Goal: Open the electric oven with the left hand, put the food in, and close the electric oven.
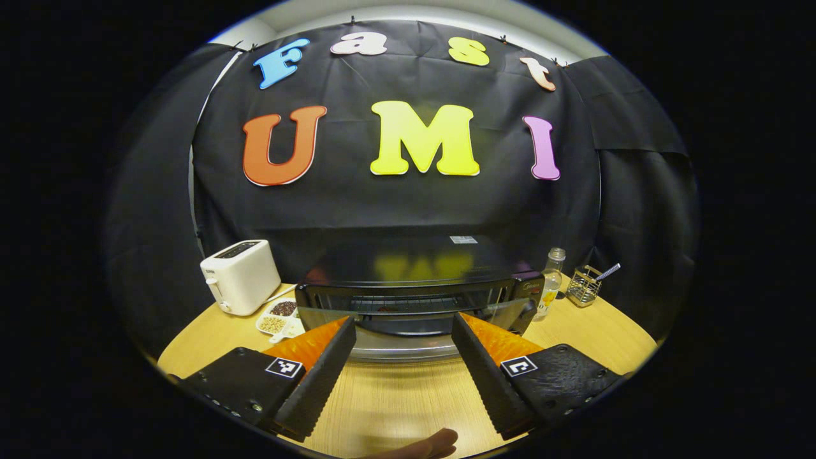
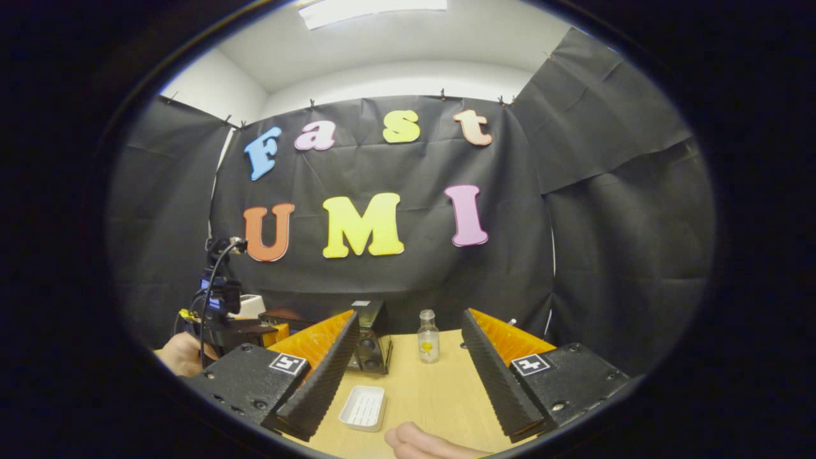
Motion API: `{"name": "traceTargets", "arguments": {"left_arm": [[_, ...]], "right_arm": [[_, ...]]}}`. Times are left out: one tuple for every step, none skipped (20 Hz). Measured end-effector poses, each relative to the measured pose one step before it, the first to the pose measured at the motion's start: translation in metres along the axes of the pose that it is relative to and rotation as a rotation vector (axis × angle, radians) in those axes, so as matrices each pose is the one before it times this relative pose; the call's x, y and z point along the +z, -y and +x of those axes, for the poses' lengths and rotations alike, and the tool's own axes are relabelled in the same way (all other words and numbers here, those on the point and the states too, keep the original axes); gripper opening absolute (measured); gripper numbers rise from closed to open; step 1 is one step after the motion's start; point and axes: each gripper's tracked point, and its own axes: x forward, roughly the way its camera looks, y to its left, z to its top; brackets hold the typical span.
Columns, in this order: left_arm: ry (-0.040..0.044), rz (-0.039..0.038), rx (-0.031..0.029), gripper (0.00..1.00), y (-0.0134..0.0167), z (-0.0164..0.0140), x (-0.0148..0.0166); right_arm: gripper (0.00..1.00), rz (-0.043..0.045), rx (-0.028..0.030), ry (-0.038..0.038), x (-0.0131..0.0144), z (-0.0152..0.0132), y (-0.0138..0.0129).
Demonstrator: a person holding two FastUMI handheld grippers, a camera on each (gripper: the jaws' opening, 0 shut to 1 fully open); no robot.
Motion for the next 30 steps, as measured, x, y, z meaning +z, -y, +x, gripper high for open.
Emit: {"name": "traceTargets", "arguments": {"left_arm": [[0.02147, -0.00270, 0.00081, 0.97, 0.00094, -0.01556, 0.00616], [0.01995, -0.00519, -0.00236, 0.96, 0.00214, -0.01865, 0.00582], [0.01945, -0.00266, 0.00007, 0.97, 0.00190, -0.01807, 0.00445], [0.01510, -0.00030, 0.01396, 0.96, -0.00151, -0.02061, 0.00411], [0.02240, 0.00394, 0.01348, 0.96, -0.00144, -0.02291, 0.00636], [0.01539, 0.00403, 0.01269, 0.96, -0.00090, -0.02451, 0.00568], [0.01365, 0.00682, 0.01598, 0.96, -0.00152, -0.02555, 0.00238], [0.00433, 0.00773, 0.01277, 0.96, -0.00113, -0.02462, 0.00323], [0.01280, 0.00674, 0.00603, 0.96, 0.00024, -0.02725, 0.00330], [0.00383, 0.00119, 0.00411, 0.96, 0.00062, -0.02281, 0.00274], [0.00064, -0.00044, 0.00618, 0.96, -0.00117, -0.02265, 0.00037], [0.01834, -0.00221, 0.00649, 0.96, -0.00193, -0.01818, 0.00396], [0.01869, -0.00816, 0.01308, 0.95, -0.00243, -0.01549, 0.00561], [0.00981, -0.01580, 0.00031, 0.95, 0.00058, -0.00953, 0.00318], [0.00503, -0.01764, -0.00930, 0.95, 0.00462, -0.00655, 0.00275], [0.01008, -0.01003, -0.01172, 0.96, 0.00403, -0.00344, 0.00395], [0.01109, -0.00077, -0.01336, 0.96, 0.00142, -0.00336, 0.00426], [0.00191, 0.00192, -0.00684, 0.96, 0.00115, -0.00222, 0.00079], [0.00994, 0.00510, 0.00201, 0.96, -0.00035, -0.00246, 0.00279], [0.00255, 0.00832, -0.00075, 0.96, 0.00045, -0.00020, 0.00110], [-0.00553, 0.00492, -0.00428, 0.96, 0.00232, -0.00036, -0.00332], [-0.00224, 0.00015, 0.00047, 0.96, 0.00061, -0.00017, -0.00177], [0.00130, -0.00057, -0.00172, 0.96, 0.00065, 0.00007, 0.00103], [-0.00137, 0.00007, -0.00493, 0.96, 0.00158, -0.00025, -0.00032], [0.00041, 0.00205, -0.00451, 0.96, 0.00178, -0.00032, -0.00082], [0.00049, 0.00395, -0.00402, 0.96, 0.00202, -0.00009, -0.00007], [-0.00067, 0.00412, -0.00194, 0.96, 0.00100, -0.00203, 0.00051], [-0.00002, 0.00560, -0.00350, 0.96, 0.00207, 0.00004, -0.00014], [-0.00468, 0.00568, -0.00372, 0.96, 0.00138, 0.00067, -0.00032], [-0.00365, 0.00513, -0.00112, 0.96, 0.00065, -0.00185, -0.00070]], "right_arm": [[1.00, -0.00002, 0.00457, -0.00844, -0.00100, -0.00695, -0.00118], [1.00, 0.00212, 0.00133, -0.00372, -0.00094, -0.00755, 0.00027], [1.00, 0.00418, -0.00299, -0.00243, 0.00078, -0.00830, 0.00075], [1.00, 0.00170, -0.00106, 0.00148, 0.00160, -0.01020, 0.00026], [1.00, -0.00171, -0.00098, 0.00642, 0.00336, -0.00872, -0.00032], [1.00, -0.00410, -0.00736, 0.00308, 0.00128, -0.00954, 0.00126], [1.00, -0.00288, -0.00613, 0.00020, 0.00173, -0.01054, 0.00118], [1.00, 0.00063, -0.00151, 0.00287, 0.00235, -0.01090, -0.00047], [1.00, 0.00231, -0.00145, 0.00864, 0.00434, -0.01055, -0.00042], [1.00, -0.00336, -0.00055, 0.01363, 0.00610, -0.00972, 0.00024], [1.00, -0.01222, -0.00063, 0.00992, 0.00501, -0.00799, 0.00038], [1.00, -0.01527, -0.00217, 0.01109, 0.00301, -0.00552, 0.00128], [1.00, -0.01401, -0.00067, 0.01441, 0.00468, -0.00399, 0.00066], [1.00, -0.01103, -0.00081, 0.01170, 0.00373, -0.00370, -0.00102], [1.00, -0.00493, -0.00031, 0.00626, 0.00192, -0.00059, -0.00064], [1.00, -0.00401, 0.00513, -0.00163, 0.00030, -0.00297, -0.00272], [1.00, -0.00321, 0.00688, -0.00707, -0.00197, -0.00049, -0.00278], [1.00, -0.00046, 0.00863, -0.00486, -0.00128, -0.00112, -0.00207], [1.00, 0.00258, 0.00992, -0.00003, 0.00046, -0.00127, -0.00225], [1.00, 0.00157, 0.00471, -0.00004, 0.00035, -0.00199, -0.00026], [1.00, -0.00191, -0.00161, -0.00016, 0.00010, -0.00088, 0.00106], [1.00, -0.00380, -0.00468, 0.00008, 0.00000, -0.00103, 0.00173], [1.00, -0.00361, -0.00671, 0.00125, 0.00096, -0.00023, 0.00275], [1.00, -0.00307, -0.00561, 0.00162, 0.00089, -0.00118, 0.00224], [1.00, -0.00104, -0.00376, 0.00215, 0.00109, 0.00019, 0.00174], [1.00, -0.00133, -0.00257, -0.00170, -0.00165, 0.00021, 0.00074], [1.00, 0.00095, -0.00068, -0.00220, -0.00057, 0.00021, 0.00082], [1.00, 0.00256, 0.00114, -0.00394, -0.00128, -0.00113, -0.00045], [1.00, 0.00123, 0.00345, -0.00728, -0.00100, 0.00066, -0.00049], [1.00, 0.00153, 0.00420, -0.00871, -0.00132, -0.01030, -0.00159]]}}
